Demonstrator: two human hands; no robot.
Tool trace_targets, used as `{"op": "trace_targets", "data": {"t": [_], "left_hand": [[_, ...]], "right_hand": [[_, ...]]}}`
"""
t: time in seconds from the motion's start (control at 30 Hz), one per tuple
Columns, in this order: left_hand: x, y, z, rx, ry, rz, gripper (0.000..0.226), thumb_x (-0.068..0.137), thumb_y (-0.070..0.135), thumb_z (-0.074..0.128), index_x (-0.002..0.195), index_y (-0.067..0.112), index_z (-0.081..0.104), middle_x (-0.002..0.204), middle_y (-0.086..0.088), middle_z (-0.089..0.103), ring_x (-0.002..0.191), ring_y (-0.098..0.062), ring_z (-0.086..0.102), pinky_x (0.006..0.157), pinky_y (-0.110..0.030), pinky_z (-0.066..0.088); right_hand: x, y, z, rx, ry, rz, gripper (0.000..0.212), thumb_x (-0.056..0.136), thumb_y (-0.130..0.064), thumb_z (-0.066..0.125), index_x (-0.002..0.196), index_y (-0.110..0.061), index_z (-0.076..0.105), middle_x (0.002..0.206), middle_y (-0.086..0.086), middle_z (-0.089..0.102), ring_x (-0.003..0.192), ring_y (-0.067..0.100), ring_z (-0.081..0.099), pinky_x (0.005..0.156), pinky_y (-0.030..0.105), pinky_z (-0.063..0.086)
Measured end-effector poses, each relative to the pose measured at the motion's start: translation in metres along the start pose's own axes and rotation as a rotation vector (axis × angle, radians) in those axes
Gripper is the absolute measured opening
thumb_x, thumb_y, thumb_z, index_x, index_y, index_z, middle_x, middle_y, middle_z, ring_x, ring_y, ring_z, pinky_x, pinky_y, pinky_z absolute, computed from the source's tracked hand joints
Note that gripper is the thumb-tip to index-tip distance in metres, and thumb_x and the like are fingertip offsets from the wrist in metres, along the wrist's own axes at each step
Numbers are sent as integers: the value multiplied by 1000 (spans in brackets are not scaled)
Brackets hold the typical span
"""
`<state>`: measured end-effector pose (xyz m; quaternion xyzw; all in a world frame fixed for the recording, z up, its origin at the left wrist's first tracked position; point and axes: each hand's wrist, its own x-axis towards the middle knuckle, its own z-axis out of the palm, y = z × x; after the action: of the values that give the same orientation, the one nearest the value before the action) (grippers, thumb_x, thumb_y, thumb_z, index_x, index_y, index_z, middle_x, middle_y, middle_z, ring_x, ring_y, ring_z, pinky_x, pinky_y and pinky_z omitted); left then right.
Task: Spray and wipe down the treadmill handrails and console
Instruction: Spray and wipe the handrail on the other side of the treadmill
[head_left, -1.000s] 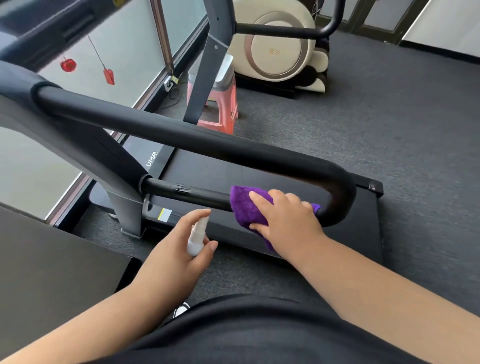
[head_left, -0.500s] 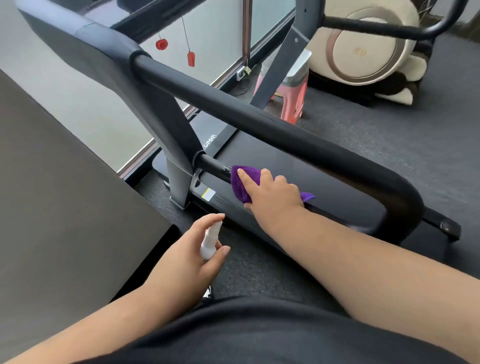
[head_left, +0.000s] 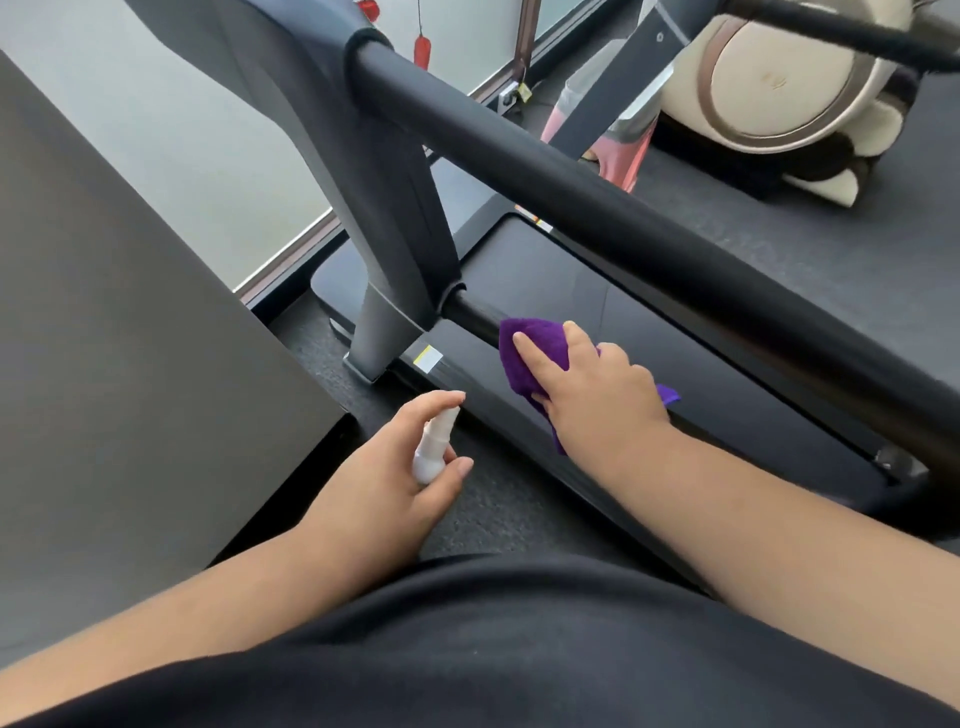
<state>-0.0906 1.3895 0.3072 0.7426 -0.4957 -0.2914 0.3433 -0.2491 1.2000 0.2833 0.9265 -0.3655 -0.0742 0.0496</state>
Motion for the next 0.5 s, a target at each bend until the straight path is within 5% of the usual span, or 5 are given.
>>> {"op": "trace_targets", "data": {"t": [0.17, 0.5], "left_hand": [[35, -16, -30, -16, -16, 45, 51, 83, 52, 58, 124, 69, 33, 93, 23, 62, 81, -3, 62, 71, -23, 47], [81, -48, -67, -51, -106, 99, 52, 86, 47, 61, 125, 66, 33, 91, 24, 63, 82, 2, 62, 68, -11, 42]], "right_hand": [[60, -43, -7, -5, -50, -12, 75, 98, -42, 46, 148, -50, -9, 157, 14, 20, 104, 35, 48, 65, 41, 34], [30, -10, -18, 190, -95, 34, 61, 94, -46, 48, 148, -51, 19, 144, -5, 41, 107, 29, 52, 82, 44, 54]]}}
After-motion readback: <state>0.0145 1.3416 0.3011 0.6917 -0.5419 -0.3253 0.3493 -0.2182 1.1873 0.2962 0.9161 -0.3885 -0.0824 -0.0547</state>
